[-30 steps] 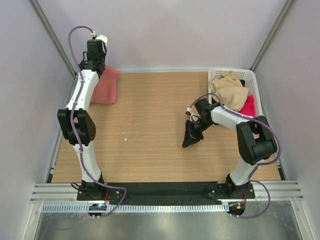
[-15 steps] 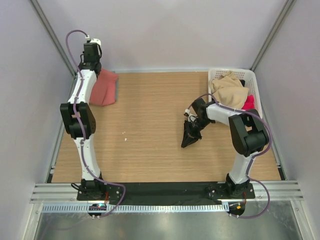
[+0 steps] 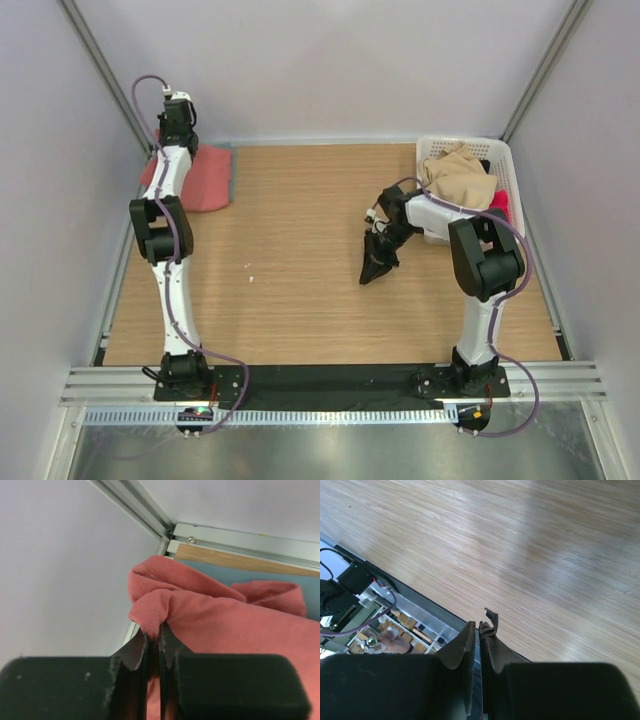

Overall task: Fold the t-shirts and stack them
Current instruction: Neatly place the folded tshirt to the corner

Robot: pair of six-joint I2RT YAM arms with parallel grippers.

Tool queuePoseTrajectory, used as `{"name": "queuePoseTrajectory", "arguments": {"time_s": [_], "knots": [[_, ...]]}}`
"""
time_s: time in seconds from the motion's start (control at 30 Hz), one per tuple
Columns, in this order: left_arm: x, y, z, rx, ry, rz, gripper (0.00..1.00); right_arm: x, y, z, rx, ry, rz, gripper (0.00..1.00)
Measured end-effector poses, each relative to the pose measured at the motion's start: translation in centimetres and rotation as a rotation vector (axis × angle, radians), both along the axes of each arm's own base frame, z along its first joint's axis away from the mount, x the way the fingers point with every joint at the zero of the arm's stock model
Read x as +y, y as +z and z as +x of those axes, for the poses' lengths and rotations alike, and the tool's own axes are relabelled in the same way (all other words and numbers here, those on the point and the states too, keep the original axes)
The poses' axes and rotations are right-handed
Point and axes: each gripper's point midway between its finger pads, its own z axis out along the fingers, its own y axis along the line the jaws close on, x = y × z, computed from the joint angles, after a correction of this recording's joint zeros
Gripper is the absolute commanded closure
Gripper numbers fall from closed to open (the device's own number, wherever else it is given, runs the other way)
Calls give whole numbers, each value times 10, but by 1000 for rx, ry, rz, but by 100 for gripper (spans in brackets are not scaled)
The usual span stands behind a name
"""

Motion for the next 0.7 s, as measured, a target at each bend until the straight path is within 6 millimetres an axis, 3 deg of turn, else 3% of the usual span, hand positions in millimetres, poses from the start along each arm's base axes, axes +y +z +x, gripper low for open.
{"name": "queuePoseTrajectory", "arguments": {"time_s": [0.13, 0.2, 0.23, 0.27, 0.4, 0.5, 0.6, 0.7], "knots": [[17, -12, 3, 15, 61, 78, 46, -1, 3, 2, 2, 5, -22, 85], [23, -14, 1, 23, 89, 116, 39, -1, 5, 1, 4, 10, -32, 85], [26, -12, 0, 25, 102, 132, 27, 0, 6, 0, 6, 14, -35, 85], [28, -10, -2, 27, 115, 147, 21, 0, 7, 0, 7, 17, -39, 85], [31, 8, -5, -4, 162, 187, 17, 1, 7, -3, 11, 23, -45, 85], [22, 27, -11, -23, 168, 190, 17, 3, 9, -3, 0, 25, -42, 85], [-7, 60, -21, -59, 145, 169, 17, 6, 15, -2, -32, 21, -29, 85], [-70, 103, -40, -113, 67, 98, 17, 11, 24, -5, -84, 29, -17, 85]]}}
